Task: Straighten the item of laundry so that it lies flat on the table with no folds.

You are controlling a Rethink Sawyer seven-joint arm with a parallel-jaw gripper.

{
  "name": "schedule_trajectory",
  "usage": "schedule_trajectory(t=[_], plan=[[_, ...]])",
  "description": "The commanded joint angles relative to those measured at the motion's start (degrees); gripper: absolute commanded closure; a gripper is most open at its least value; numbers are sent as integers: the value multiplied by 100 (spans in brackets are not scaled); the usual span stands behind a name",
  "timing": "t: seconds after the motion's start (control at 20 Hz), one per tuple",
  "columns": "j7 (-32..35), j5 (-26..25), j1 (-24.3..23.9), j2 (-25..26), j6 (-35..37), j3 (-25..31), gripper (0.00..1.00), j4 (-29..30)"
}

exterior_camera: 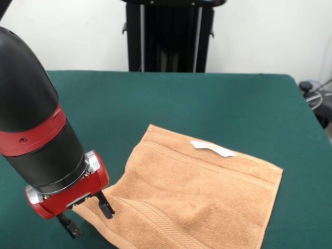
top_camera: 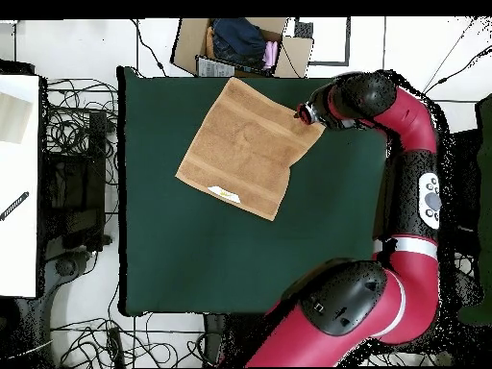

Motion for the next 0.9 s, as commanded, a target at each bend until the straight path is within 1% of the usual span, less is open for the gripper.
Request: schedule_trajectory(t=[0.05,0.35,0.45,0.7,0.8,0.9], plan=[[-873,-313,47,152,139,-18,0,270],[-905,-304,-18,150,-196,38,0,456],[-772,-297,-37,127,-380,13,0,608],[-172,-307,-207,-160,-1418,-86,0,1648],[-16,-309,-270,-173,-1751,-69,0,1945],[71,-319,-309,-120,-1944,-73,0,2091]])
